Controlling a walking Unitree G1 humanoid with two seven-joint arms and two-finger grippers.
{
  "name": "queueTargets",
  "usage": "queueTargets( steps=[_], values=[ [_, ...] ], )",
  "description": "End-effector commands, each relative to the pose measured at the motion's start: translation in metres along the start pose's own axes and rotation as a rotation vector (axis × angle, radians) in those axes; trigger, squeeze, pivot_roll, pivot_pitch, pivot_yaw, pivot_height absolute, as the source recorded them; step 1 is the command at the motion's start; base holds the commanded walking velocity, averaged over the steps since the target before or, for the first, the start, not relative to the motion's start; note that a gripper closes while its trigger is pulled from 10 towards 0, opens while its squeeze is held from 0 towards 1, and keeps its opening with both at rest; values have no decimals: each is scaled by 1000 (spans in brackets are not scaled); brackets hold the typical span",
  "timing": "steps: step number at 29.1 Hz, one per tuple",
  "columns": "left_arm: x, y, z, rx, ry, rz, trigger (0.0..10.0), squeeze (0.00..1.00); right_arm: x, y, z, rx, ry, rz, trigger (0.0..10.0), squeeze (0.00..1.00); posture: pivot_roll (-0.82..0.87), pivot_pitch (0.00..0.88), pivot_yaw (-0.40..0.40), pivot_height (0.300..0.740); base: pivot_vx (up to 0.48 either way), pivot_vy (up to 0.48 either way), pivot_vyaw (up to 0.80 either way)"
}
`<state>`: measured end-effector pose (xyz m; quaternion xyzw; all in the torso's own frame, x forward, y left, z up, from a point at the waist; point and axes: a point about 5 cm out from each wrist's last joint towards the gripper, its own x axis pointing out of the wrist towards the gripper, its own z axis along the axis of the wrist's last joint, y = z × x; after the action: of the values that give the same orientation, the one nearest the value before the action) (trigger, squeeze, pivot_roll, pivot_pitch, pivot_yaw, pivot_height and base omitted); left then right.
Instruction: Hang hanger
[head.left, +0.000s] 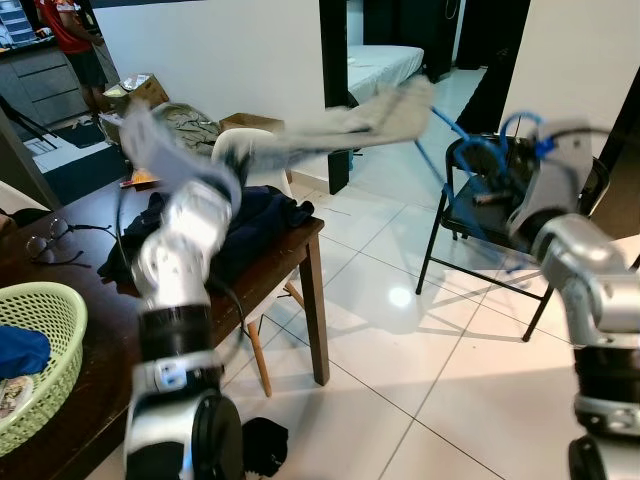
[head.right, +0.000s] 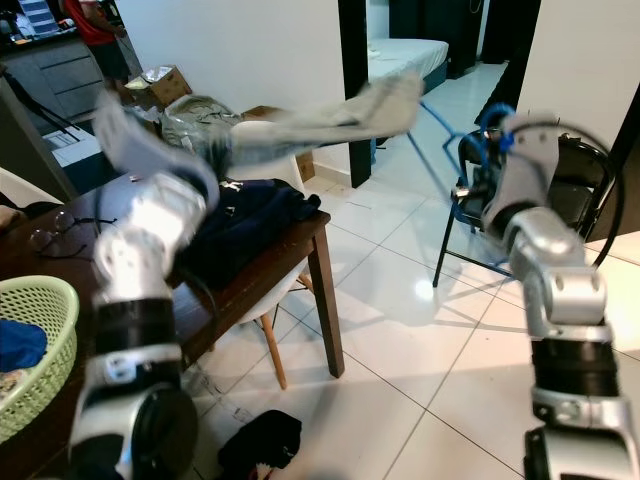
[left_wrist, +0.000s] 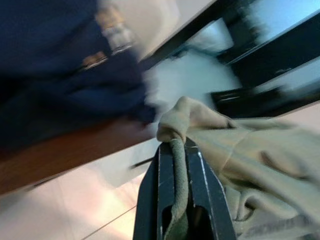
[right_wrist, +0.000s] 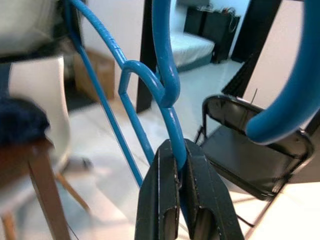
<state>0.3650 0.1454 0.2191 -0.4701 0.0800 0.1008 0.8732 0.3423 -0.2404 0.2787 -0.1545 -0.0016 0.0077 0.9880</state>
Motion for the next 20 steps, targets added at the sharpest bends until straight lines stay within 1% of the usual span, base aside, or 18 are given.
queueTargets(
  steps=[1, 2, 3, 4, 6, 7, 8, 9, 10, 11, 12, 13, 14, 15, 16, 17, 19, 20],
  values=[
    [-2, 11, -8, 0, 19, 72, 10000, 0, 0, 6, -9, -23, 65, 33, 10000, 0, 6, 28, 64, 735, 0, 0, 0],
    [-7, 15, -23, 46, 91, 86, 10000, 0, -3, 11, -16, -71, 116, 97, 10000, 0, 8, 33, 59, 735, 0, 0, 0],
    [-12, 16, -35, 95, 155, 79, 10000, 0, -6, 15, -21, -100, 149, 140, 10000, 0, 8, 38, 56, 735, 0, 0, 0],
    [-17, 13, -46, 126, 213, 50, 10000, 0, -8, 18, -23, -112, 159, 168, 10000, 0, 8, 39, 55, 735, 0, 0, 0],
    [-22, 6, -57, 165, 276, -2, 10000, 0, -9, 21, -22, -109, 154, 182, 10000, 0, 7, 40, 54, 735, 0, 0, 0],
    [-23, 3, -60, 177, 293, -22, 10000, 0, -8, 21, -21, -104, 149, 184, 10000, 0, 7, 40, 54, 735, 0, 0, 0],
    [-27, -7, -68, 168, 327, -80, 10000, 0, -8, 24, -18, -79, 130, 198, 10000, 0, 6, 43, 51, 735, 0, 0, 0],
    [-27, -7, -68, 168, 327, -80, 10000, 0, -8, 24, -18, -79, 130, 198, 10000, 0, 6, 43, 51, 735, 0, 0, 0],
    [-30, -16, -75, 164, 360, -124, 10000, 0, -7, 26, -14, -64, 109, 208, 10000, 0, 5, 42, 50, 735, 0, 0, 0],
    [-30, -16, -75, 164, 360, -124, 10000, 0, -7, 26, -14, -64, 109, 208, 10000, 0, 5, 42, 50, 735, 0, 0, 0],
    [-36, -30, -87, 141, 401, -190, 10000, 0, -5, 29, -5, 2, 49, 216, 10000, 0, -1, 44, 46, 735, 0, 0, 0],
    [-36, -30, -87, 141, 401, -190, 10000, 0, -5, 29, -5, 2, 49, 216, 10000, 0, -1, 44, 46, 735, 0, 0, 0],
    [-39, -38, -92, 126, 415, -221, 10000, 0, -3, 28, 3, 68, -2, 199, 10000, 0, -4, 43, 44, 735, 0, 0, 0],
    [-39, -38, -92, 126, 415, -221, 10000, 0, -3, 28, 3, 68, -2, 199, 10000, 0, -4, 43, 44, 735, 0, 0, 0],
    [-40, -42, -94, 120, 416, -239, 10000, 0, -3, 27, 7, 106, -32, 186, 10000, 0, -4, 43, 44, 735, 0, 0, 0],
    [-40, -42, -94, 120, 416, -239, 10000, 0, -3, 27, 7, 106, -32, 186, 10000, 0, -4, 43, 44, 735, 0, 0, 0],
    [-44, -50, -94, 106, 411, -276, 10000, 0, -2, 22, 16, 211, -106, 145, 10000, 0, -5, 43, 45, 735, 0, 0, 0],
    [-44, -50, -94, 106, 411, -276, 10000, 0, -2, 22, 16, 211, -106, 145, 10000, 0, -5, 43, 45, 735, 0, 0, 0]
  ],
)
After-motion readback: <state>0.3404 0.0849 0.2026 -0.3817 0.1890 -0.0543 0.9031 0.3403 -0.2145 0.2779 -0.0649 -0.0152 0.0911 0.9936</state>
